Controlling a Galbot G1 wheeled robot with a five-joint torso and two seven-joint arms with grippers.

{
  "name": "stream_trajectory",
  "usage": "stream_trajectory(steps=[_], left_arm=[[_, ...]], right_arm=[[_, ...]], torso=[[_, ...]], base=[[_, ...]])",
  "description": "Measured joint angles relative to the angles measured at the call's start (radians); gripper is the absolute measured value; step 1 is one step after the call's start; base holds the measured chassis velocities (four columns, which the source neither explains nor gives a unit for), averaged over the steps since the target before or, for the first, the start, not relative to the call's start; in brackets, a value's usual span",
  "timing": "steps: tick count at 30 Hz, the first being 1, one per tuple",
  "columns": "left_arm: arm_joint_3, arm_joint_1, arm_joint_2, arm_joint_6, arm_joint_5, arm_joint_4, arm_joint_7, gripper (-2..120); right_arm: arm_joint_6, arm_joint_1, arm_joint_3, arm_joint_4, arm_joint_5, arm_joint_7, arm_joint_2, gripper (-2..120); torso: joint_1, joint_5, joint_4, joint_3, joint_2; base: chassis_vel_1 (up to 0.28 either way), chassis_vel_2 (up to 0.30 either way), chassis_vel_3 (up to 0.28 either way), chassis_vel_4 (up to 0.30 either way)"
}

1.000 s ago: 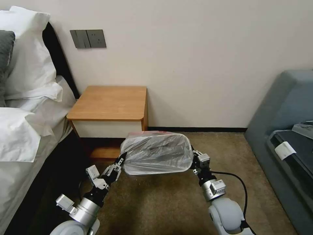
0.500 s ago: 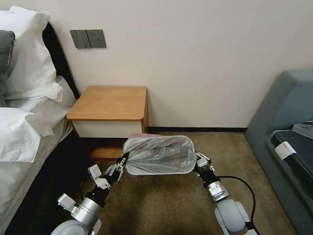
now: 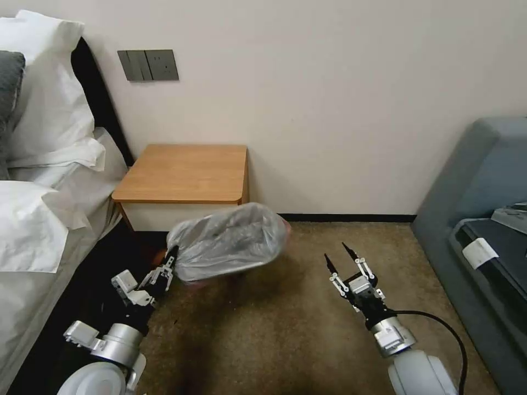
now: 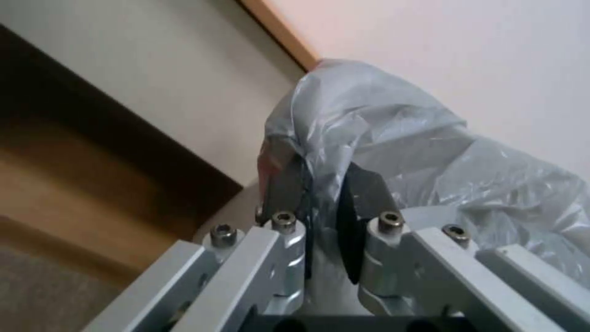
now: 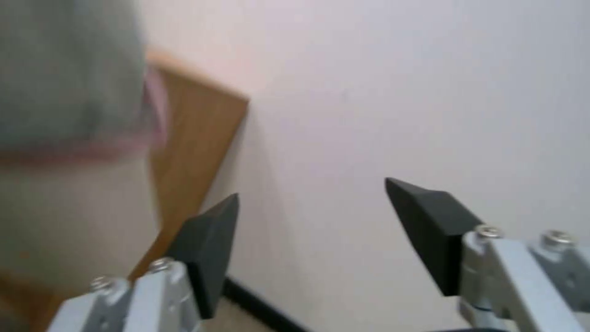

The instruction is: Pick up the garbage bag from the table and place it over the trash can.

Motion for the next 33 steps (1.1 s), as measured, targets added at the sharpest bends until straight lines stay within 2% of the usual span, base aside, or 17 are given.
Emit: stream_trajectory(steps=[1,2,5,7,9,11,13,15,17,19,21,23,25,27,29,31,33], left_arm=[[0.001,0.000,0.000,0.000,0.003,0.002,-0.003,6],[0.007,-0.002,0.000,0.000,0.015,0.007,-0.007,6],[0.020,-0.003,0.003,-0.002,0.049,0.014,-0.008,6],[0.044,-0.003,0.011,-0.008,0.110,0.021,-0.009,6],[0.048,-0.003,0.013,-0.009,0.120,0.022,-0.009,6],[0.075,-0.001,0.025,-0.012,0.185,0.023,-0.007,6],[0.081,0.000,0.026,-0.013,0.197,0.023,-0.005,6],[0.096,0.000,0.029,-0.018,0.236,0.022,0.000,6],[0.110,-0.001,0.031,-0.023,0.284,0.018,0.003,6],[0.130,-0.003,0.031,-0.030,0.366,0.013,0.005,6],[0.132,-0.004,0.031,-0.032,0.378,0.013,0.005,6],[0.141,-0.011,0.031,-0.043,0.439,0.013,0.001,6],[0.142,-0.012,0.031,-0.045,0.447,0.013,-0.001,6],[0.146,-0.018,0.029,-0.052,0.483,0.014,-0.004,6],[0.147,-0.020,0.028,-0.056,0.498,0.017,-0.003,6],[0.150,-0.024,0.026,-0.069,0.529,0.024,-0.003,6],[0.151,-0.024,0.025,-0.071,0.531,0.025,-0.003,6]], right_arm=[[0.000,-0.001,0.002,0.012,0.014,-0.005,0.000,69],[-0.002,-0.003,0.003,0.047,0.074,-0.020,-0.006,78],[-0.009,-0.002,-0.014,0.085,0.164,-0.040,-0.019,84],[-0.061,0.000,-0.076,0.159,0.337,-0.059,-0.060,96],[-0.074,0.000,-0.090,0.173,0.363,-0.057,-0.068,97],[-0.177,0.014,-0.192,0.254,0.491,-0.019,-0.136,100],[-0.198,0.021,-0.214,0.267,0.506,-0.008,-0.151,100],[-0.253,0.044,-0.274,0.288,0.530,0.013,-0.201,100],[-0.298,0.075,-0.328,0.291,0.529,0.025,-0.259,97],[-0.347,0.138,-0.402,0.267,0.494,0.035,-0.343,87],[-0.357,0.153,-0.415,0.261,0.487,0.036,-0.358,86],[-0.430,0.255,-0.495,0.224,0.460,0.055,-0.424,72],[-0.450,0.278,-0.512,0.216,0.458,0.059,-0.436,70],[-0.524,0.375,-0.580,0.185,0.460,0.068,-0.478,59],[-0.551,0.413,-0.608,0.173,0.465,0.068,-0.492,55],[-0.643,0.507,-0.683,0.145,0.506,0.062,-0.523,44],[-0.659,0.522,-0.697,0.140,0.515,0.060,-0.527,41]], torso=[[0.000,0.0001,0.0001,0.000,0.000],[0.000,0.0000,0.0001,0.000,0.000],[0.000,0.0000,0.0001,0.000,0.000],[0.000,0.0000,0.0001,0.000,0.000],[0.000,0.0000,0.0001,0.000,0.000],[0.000,-0.0001,0.0002,0.000,0.000],[0.000,-0.0001,0.0002,0.000,0.000],[0.000,0.0000,0.0002,0.000,0.000],[0.000,0.0000,0.0002,0.000,0.000],[0.000,0.0001,0.0001,0.000,0.000],[0.000,0.0001,0.0001,0.000,0.000],[0.000,0.0002,0.0002,0.000,0.000],[0.000,0.0002,0.0003,0.000,0.000],[0.000,0.0002,0.0001,0.000,0.000],[0.000,0.0002,0.0003,0.000,0.000],[0.000,0.0001,0.0003,0.000,0.000],[0.000,0.0001,0.0003,0.000,0.000]], base=[[0.000,0.000,0.000,0.000],[0.000,0.000,0.000,0.000],[0.000,0.000,0.000,0.000],[0.000,0.000,0.000,0.000],[0.000,0.000,0.000,0.000],[0.000,0.000,0.000,0.000],[0.000,0.000,0.000,0.000],[0.000,0.000,0.000,0.000],[0.000,0.000,0.000,0.000],[0.000,0.000,0.000,0.000],[0.000,0.000,0.000,0.000],[0.000,0.000,0.000,0.000],[0.000,0.000,0.000,0.000],[0.000,0.000,0.000,0.000],[0.000,0.000,0.000,0.000],[0.000,0.000,0.000,0.000],[0.000,0.000,0.000,0.000]])
